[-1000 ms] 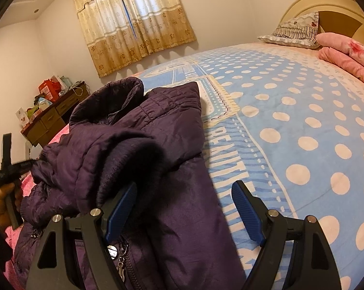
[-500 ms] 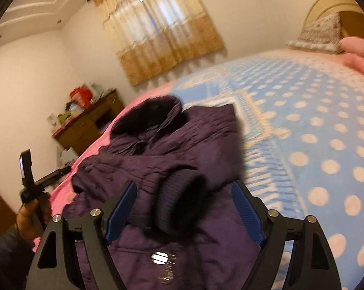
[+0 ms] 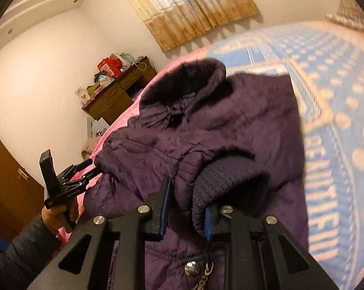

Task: Fold large clothes

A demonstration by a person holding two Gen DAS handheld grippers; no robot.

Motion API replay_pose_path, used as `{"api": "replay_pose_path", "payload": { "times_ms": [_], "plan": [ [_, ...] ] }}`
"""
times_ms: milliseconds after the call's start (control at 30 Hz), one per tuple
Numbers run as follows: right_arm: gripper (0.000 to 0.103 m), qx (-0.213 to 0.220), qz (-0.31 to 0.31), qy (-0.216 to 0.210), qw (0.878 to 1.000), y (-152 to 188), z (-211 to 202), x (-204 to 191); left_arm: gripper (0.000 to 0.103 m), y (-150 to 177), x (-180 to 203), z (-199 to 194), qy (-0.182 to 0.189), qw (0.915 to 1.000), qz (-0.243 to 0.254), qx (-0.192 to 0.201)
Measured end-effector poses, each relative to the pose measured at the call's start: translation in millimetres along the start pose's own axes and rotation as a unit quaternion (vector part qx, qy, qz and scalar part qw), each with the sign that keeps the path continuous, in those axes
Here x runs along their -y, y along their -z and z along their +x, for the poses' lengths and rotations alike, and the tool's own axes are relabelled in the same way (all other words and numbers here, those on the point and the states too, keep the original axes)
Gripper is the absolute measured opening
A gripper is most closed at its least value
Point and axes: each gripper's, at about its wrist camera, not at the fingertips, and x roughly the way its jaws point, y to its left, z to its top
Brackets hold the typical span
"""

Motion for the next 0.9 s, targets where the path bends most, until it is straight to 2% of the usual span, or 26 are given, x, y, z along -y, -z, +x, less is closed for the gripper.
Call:
{"api": "replay_pose_path", "payload": {
  "times_ms": [33,100,133,200,233,267,300,333,400,433,500,533,600,667,733,767,833,900],
  "plan": [
    [0.018,0.015,-0.007,0.004,1.000,-6.2,-7.8,-3.4,0.063,-1.6,5.2,6.3,0.002,0.9999,0.007,-0.010],
    [0.018,0.040,-0.010,0.021,0.999,-15.0,-26.1,-5.8,0.054,0.8,10.9,24.1,0.027,0.9982,0.002,-0.054],
    [0.018,0.036,-0.009,0.026,0.999,-17.0,-27.4,-4.6,0.054,5.2,13.4,31.4,0.034,0.9967,0.003,-0.073],
    [0.019,-0.011,-0.020,0.037,0.999,-14.9,-13.9,0.0,0.056,14.2,16.4,35.1,0.008,0.9969,0.016,-0.077],
    [0.025,-0.039,-0.031,0.063,0.997,-9.7,-3.5,3.3,0.056,14.8,12.5,34.2,0.013,0.9968,0.004,-0.079],
    [0.042,-0.062,-0.039,0.093,0.993,-4.6,4.5,7.8,0.056,14.0,7.2,30.9,0.017,0.9967,-0.012,-0.078],
    [0.053,-0.082,-0.039,0.126,0.988,0.6,11.0,16.2,0.056,13.1,4.1,26.2,0.016,0.9968,-0.020,-0.076],
    [0.067,-0.080,-0.031,0.133,0.987,1.7,8.9,21.8,0.056,12.0,2.5,19.5,0.014,0.9971,-0.021,-0.071],
    [0.068,-0.050,-0.014,0.150,0.987,-0.4,-9.5,30.5,0.057,8.7,0.9,2.4,0.017,0.9979,-0.019,-0.059],
    [0.068,-0.028,-0.019,0.178,0.984,-3.2,-21.2,27.8,0.058,4.0,-0.4,-12.5,0.025,0.9985,-0.019,-0.044],
    [0.068,0.017,-0.036,0.212,0.976,-11.1,-42.8,14.9,0.076,-6.2,-4.1,-35.8,0.027,0.9994,-0.019,-0.009],
    [0.068,0.037,-0.043,0.209,0.976,-17.6,-52.7,5.1,0.081,-11.7,-4.5,-42.7,0.024,0.9995,-0.020,0.007],
    [0.068,0.052,-0.053,0.176,0.981,-25.8,-56.4,-12.8,0.103,-30.2,-4.7,-57.7,0.002,0.9977,-0.040,0.054],
    [0.068,0.037,-0.052,0.113,0.992,-30.0,-40.2,-27.2,0.103,-48.5,0.8,-52.6,-0.024,0.9958,-0.057,0.067],
    [0.068,0.007,-0.048,0.052,0.997,-26.9,-9.1,-34.8,0.103,-59.9,9.6,-33.8,-0.033,0.9953,-0.074,0.053],
    [0.068,-0.007,-0.052,0.049,0.997,-22.4,3.9,-36.8,0.103,-65.3,17.1,-16.5,-0.038,0.9953,-0.080,0.038],
    [0.068,-0.030,-0.066,0.076,0.994,-11.7,30.5,-34.4,0.103,-65.4,27.1,2.4,-0.042,0.9957,-0.078,0.025],
    [0.068,-0.054,-0.073,0.098,0.991,-3.2,51.7,-20.8,0.103,-60.9,36.2,24.7,-0.066,0.9960,-0.061,-0.003]
  ]
}}
